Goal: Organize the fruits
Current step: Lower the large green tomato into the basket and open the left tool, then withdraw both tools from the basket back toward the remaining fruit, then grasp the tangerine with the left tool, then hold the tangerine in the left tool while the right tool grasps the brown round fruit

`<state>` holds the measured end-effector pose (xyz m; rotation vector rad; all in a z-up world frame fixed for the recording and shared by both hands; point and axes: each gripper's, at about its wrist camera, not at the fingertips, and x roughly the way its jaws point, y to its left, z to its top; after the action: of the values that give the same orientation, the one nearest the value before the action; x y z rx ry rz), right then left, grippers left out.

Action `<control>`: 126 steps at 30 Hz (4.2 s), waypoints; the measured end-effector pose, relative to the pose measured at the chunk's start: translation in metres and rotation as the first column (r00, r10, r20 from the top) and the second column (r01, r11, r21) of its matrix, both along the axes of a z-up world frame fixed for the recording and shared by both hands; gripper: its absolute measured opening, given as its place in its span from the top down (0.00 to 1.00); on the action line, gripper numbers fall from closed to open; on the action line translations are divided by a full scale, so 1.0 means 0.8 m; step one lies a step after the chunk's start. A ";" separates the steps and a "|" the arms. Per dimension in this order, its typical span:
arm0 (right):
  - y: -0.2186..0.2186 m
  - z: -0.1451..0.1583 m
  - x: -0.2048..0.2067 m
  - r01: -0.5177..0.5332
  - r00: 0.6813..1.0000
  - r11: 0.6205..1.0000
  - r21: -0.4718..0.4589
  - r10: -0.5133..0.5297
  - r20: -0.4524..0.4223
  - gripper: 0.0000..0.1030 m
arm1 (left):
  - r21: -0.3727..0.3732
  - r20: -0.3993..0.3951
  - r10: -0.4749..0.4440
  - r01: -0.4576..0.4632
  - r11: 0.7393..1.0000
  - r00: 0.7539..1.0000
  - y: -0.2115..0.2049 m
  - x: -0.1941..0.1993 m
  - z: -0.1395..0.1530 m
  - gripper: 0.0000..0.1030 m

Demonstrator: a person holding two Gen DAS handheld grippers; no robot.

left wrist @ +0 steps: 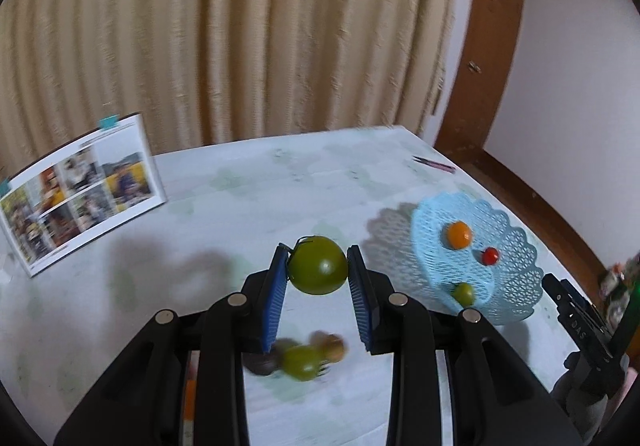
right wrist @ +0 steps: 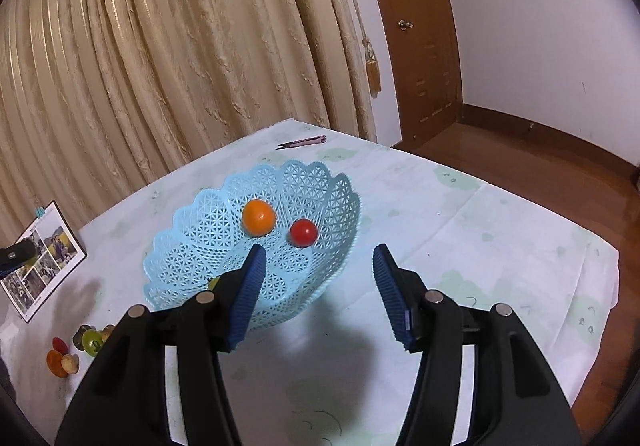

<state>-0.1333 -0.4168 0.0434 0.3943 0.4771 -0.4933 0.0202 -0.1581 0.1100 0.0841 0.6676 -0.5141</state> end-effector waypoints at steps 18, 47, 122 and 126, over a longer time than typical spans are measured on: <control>-0.018 -0.020 -0.011 -0.044 0.999 0.998 0.048 0.044 -0.004 0.44 | 0.107 -0.112 -0.235 0.246 0.963 0.966 -0.195 0.015 -0.057 0.70; 0.060 0.024 -0.004 -0.154 0.986 0.988 0.011 0.153 0.062 0.36 | -0.045 0.086 0.057 -0.053 0.998 0.995 0.022 0.023 0.051 0.05; 0.286 -0.039 0.169 -0.702 0.688 0.712 -0.036 0.664 -0.294 0.36 | -0.003 -0.092 0.220 -0.221 0.975 0.971 0.207 -0.029 -0.084 0.62; 0.298 -0.042 0.180 -0.736 0.657 0.672 -0.081 0.681 -0.323 0.36 | -0.005 -0.094 0.220 -0.221 0.975 0.971 0.207 -0.029 -0.084 0.62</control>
<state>0.0109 -0.1787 0.0095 -0.0910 0.7905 0.1947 -0.0029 0.0077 0.0430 -0.0287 0.7535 -0.3097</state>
